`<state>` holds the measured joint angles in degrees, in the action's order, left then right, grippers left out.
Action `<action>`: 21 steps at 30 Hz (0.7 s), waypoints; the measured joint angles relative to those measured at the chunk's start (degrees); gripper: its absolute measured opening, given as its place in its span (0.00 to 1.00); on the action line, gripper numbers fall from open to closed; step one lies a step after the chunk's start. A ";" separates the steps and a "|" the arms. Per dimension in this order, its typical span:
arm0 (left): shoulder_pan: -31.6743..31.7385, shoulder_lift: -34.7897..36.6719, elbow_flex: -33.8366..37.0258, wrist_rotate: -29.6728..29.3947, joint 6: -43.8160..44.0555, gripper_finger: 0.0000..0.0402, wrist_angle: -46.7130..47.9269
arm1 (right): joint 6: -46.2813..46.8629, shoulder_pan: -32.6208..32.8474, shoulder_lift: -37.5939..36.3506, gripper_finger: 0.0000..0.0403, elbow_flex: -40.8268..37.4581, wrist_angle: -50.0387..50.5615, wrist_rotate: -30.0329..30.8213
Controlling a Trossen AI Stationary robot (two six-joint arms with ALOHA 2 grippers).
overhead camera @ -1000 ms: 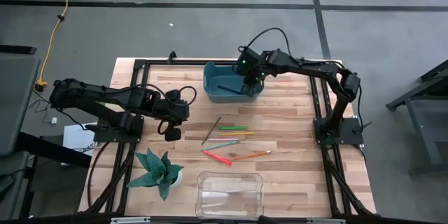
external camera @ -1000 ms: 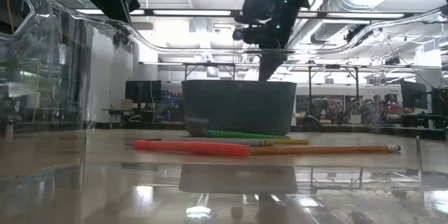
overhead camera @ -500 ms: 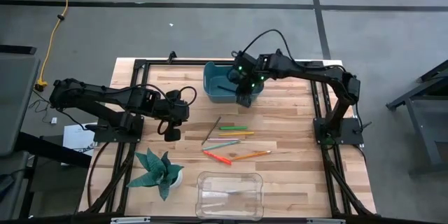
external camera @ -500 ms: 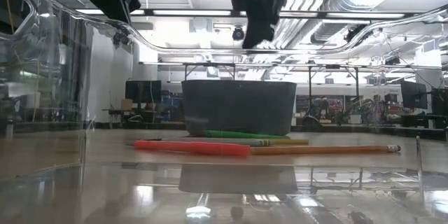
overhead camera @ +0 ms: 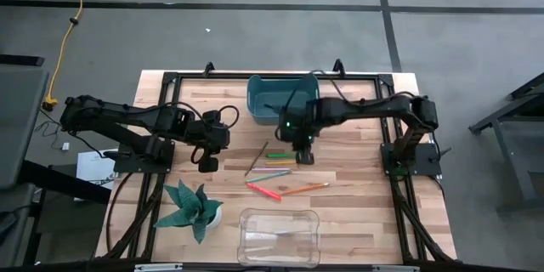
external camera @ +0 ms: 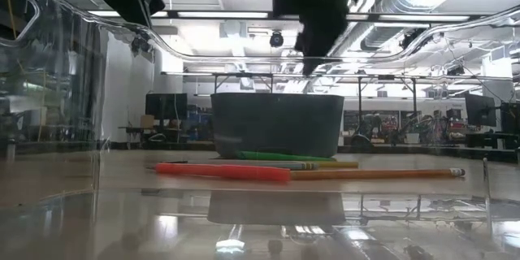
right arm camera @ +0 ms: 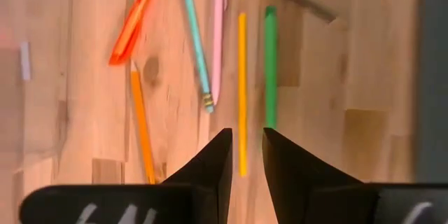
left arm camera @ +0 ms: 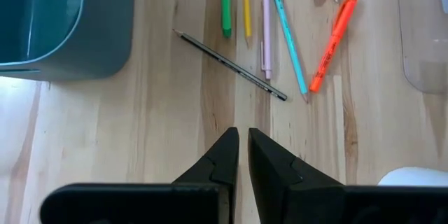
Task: Sort pens & pencils
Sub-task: Put the green pen into the dark blue bin
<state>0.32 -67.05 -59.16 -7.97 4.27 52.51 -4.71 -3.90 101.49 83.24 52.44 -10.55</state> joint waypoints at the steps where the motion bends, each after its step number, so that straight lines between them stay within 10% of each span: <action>1: 0.00 0.00 0.00 0.10 -0.03 0.06 0.01 | 0.57 0.30 0.00 0.18 -1.26 -1.39 -0.01; 21: 0.00 0.02 0.00 0.92 -1.27 0.06 0.26 | 1.18 0.37 7.68 0.18 -6.40 -11.11 2.58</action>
<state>0.32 -67.03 -59.16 -7.05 3.01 52.77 -3.53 -3.53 109.17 76.84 41.34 -7.97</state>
